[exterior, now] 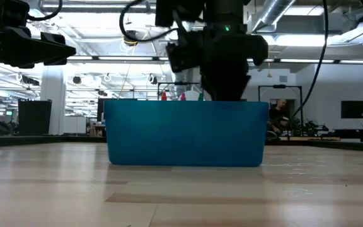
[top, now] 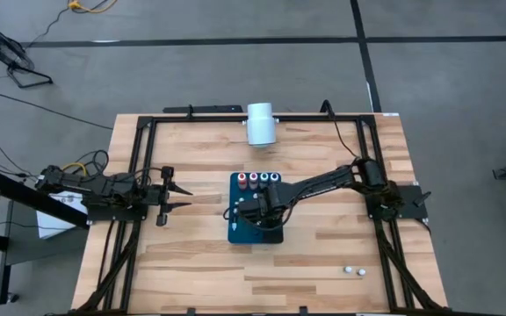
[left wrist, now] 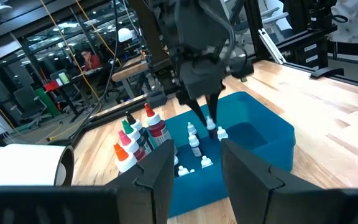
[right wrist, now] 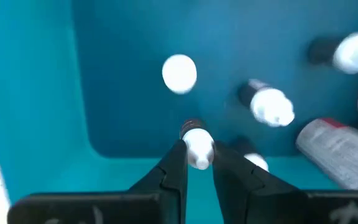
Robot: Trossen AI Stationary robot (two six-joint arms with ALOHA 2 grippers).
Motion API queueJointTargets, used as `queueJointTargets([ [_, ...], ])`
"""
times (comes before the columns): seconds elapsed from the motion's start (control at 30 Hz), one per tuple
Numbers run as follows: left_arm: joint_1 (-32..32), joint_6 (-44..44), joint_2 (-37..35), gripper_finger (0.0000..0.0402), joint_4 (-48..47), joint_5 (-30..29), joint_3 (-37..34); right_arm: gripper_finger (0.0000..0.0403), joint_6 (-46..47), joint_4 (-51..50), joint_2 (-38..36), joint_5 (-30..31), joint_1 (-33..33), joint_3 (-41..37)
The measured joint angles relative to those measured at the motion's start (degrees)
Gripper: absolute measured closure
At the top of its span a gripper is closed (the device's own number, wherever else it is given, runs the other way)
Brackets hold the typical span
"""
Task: Pick & Place food coloring
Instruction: Put the small brown food coloring bottle into the blue bin
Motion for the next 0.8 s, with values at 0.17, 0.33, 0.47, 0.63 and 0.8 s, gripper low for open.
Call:
queueJointTargets([
  [0.17,0.0,0.0,0.0,0.0278,0.0,0.0,0.0,0.0351,1.1,1.9,-0.4,0.0,0.0,-2.1],
  [0.33,0.0,0.0,0.0,0.0278,0.0,0.0,0.0,0.0351,1.4,3.5,-0.6,0.0,0.0,-3.7],
  [0.47,0.0,0.1,0.0,0.0278,0.0,0.0,0.0,0.0350,1.4,3.9,-0.7,0.0,0.0,-3.7],
  [0.63,0.0,0.1,0.0,0.0278,0.0,0.0,0.0,0.0332,1.4,3.9,-0.7,0.0,0.0,-3.7],
  [0.8,0.0,0.1,0.0,0.0278,0.0,0.0,0.0,0.0304,1.4,3.9,-0.7,0.0,0.0,-3.7],
])
